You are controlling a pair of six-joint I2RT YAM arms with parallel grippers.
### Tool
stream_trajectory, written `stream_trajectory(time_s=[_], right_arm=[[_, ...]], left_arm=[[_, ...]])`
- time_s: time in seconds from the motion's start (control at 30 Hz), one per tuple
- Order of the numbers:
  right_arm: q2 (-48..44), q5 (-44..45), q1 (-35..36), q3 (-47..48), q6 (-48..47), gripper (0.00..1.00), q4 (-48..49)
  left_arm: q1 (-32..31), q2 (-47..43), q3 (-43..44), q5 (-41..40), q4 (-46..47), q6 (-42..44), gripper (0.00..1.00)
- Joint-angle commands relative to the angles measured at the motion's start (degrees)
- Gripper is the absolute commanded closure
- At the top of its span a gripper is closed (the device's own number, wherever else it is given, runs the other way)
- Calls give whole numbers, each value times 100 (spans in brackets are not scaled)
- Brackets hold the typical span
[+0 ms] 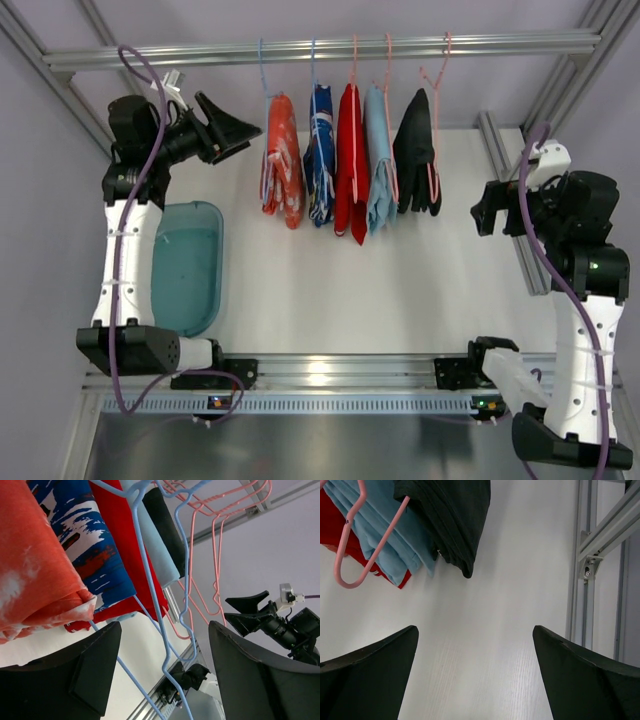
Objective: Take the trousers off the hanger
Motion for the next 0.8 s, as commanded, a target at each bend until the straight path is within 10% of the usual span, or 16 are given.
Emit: stream_trajectory(time_s=[0.0,0.77], right_arm=[[18,24,-134,166,105,1,-10],[431,77,-170,455,184,1,78]], left_arm=[[-133,-208,-718,219,1996,-1030,24],[-933,547,-1715,78,5461,-4143,74]])
